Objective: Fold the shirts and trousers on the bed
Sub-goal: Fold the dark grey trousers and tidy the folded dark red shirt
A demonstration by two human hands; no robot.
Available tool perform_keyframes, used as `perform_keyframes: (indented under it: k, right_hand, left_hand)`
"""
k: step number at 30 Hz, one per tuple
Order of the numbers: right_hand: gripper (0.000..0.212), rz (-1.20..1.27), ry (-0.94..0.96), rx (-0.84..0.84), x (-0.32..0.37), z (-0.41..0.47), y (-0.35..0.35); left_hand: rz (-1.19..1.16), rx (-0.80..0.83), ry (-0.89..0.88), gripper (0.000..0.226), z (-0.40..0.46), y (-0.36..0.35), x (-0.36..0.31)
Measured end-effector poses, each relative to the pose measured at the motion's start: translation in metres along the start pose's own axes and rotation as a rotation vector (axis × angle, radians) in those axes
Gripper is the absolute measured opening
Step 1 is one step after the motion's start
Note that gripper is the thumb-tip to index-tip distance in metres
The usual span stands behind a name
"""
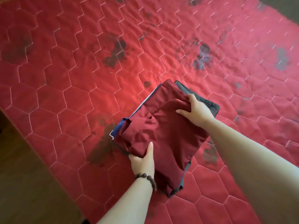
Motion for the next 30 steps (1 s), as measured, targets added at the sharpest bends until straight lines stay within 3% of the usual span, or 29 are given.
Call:
perform_keyframes:
  k: [4, 6, 8, 10, 13, 18, 22, 28, 30]
  right_hand:
    - [0.051, -0.098, 0.052, -0.056, 0.006, 0.004, 0.014]
    - [0.052, -0.129, 0.04, -0.06, 0.004, 0.0, 0.017]
    - [0.063, -0.199, 0.026, -0.033, 0.0, -0.003, 0.014]
    - [0.088, -0.248, -0.008, -0.065, -0.005, 0.001, 0.017]
    - [0.124, -0.241, -0.079, 0.01, -0.013, 0.017, 0.03]
    - [0.137, -0.245, -0.179, 0.194, -0.027, 0.038, 0.018]
    - [0.15, 0.006, -0.241, 0.332, -0.034, 0.051, 0.001]
    - [0.12, 0.076, -0.247, 0.284, -0.034, 0.044, 0.0]
    - [0.12, 0.09, -0.284, 0.27, -0.029, 0.032, 0.0]
  left_hand:
    - [0.0, -0.008, -0.067, 0.048, -0.006, -0.01, 0.004]
    - [0.029, -0.034, -0.056, 0.052, -0.012, -0.013, 0.008]
    - [0.126, -0.129, -0.007, 0.071, -0.013, -0.013, 0.009]
    - [0.19, -0.227, 0.042, 0.094, -0.008, -0.008, 0.007]
    - [0.094, -0.202, 0.112, 0.111, 0.006, -0.005, 0.009]
    - [-0.065, -0.035, 0.168, 0.098, 0.023, -0.006, 0.021]
    - [-0.094, 0.02, 0.179, 0.096, 0.035, -0.004, 0.027]
    - [-0.128, 0.11, 0.233, 0.091, 0.057, -0.002, 0.023]
    - [-0.096, 0.098, 0.182, 0.074, 0.061, 0.003, 0.015]
Point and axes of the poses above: each hand's wrist, its own z-axis towards the middle knuckle, its own y-axis out of the back of the hand, x = y × z, the point moved 2 cm from there along z, towards the middle knuckle, and after that the axes turned 2 degrees about y, right-handed, at the moved point
